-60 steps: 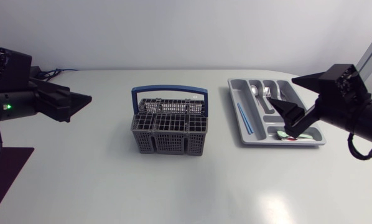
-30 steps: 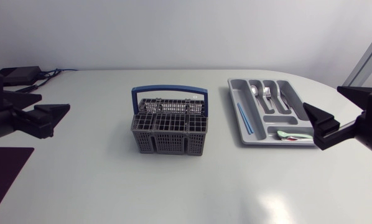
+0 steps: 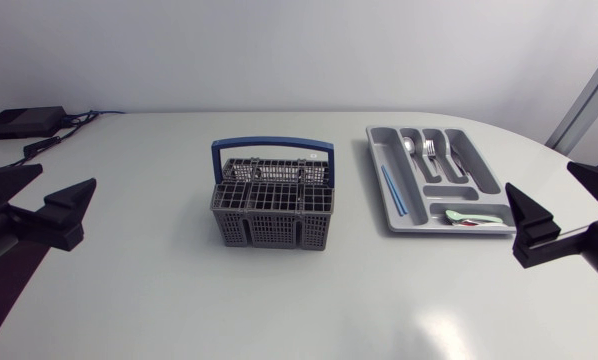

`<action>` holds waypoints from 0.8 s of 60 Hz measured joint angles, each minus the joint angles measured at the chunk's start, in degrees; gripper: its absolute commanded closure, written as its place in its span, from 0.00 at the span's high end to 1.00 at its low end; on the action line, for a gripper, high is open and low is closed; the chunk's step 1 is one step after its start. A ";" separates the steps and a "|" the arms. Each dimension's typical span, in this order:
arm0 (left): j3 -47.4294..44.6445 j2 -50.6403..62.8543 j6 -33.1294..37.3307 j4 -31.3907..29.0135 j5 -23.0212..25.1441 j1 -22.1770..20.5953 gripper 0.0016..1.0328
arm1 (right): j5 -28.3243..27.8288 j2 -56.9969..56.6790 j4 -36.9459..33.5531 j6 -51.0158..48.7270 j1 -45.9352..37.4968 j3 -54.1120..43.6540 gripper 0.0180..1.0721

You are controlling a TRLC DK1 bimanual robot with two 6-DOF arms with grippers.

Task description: Unload the cutlery basket into the drawer organizer.

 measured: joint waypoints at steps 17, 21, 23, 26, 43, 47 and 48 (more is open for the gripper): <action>-7.45 -8.15 -4.15 2.73 -3.10 -2.08 0.96 | 4.81 -5.77 0.02 5.55 3.28 -4.70 0.96; -9.09 -9.88 -5.11 3.28 -3.67 -2.47 0.96 | 5.92 -7.13 0.04 6.82 4.09 -5.84 0.96; -10.05 -10.91 -5.70 3.85 -4.13 -2.73 0.96 | 6.54 -7.85 0.02 7.61 4.50 -6.54 0.96; -11.28 -12.31 -6.43 4.31 -4.79 -3.08 0.96 | 7.37 -8.76 -0.02 8.57 5.11 -7.43 0.96; -19.21 -20.85 -11.02 7.23 -8.09 -5.20 0.96 | 12.44 -14.75 -0.02 14.78 8.83 -12.61 0.96; -20.94 -22.75 -11.91 7.96 -8.83 -5.68 0.96 | 13.60 -16.15 -0.02 16.09 9.66 -13.68 0.96; -21.49 -23.37 -12.35 8.20 -9.16 -5.84 0.96 | 13.99 -16.57 -0.02 16.52 9.92 -14.03 0.96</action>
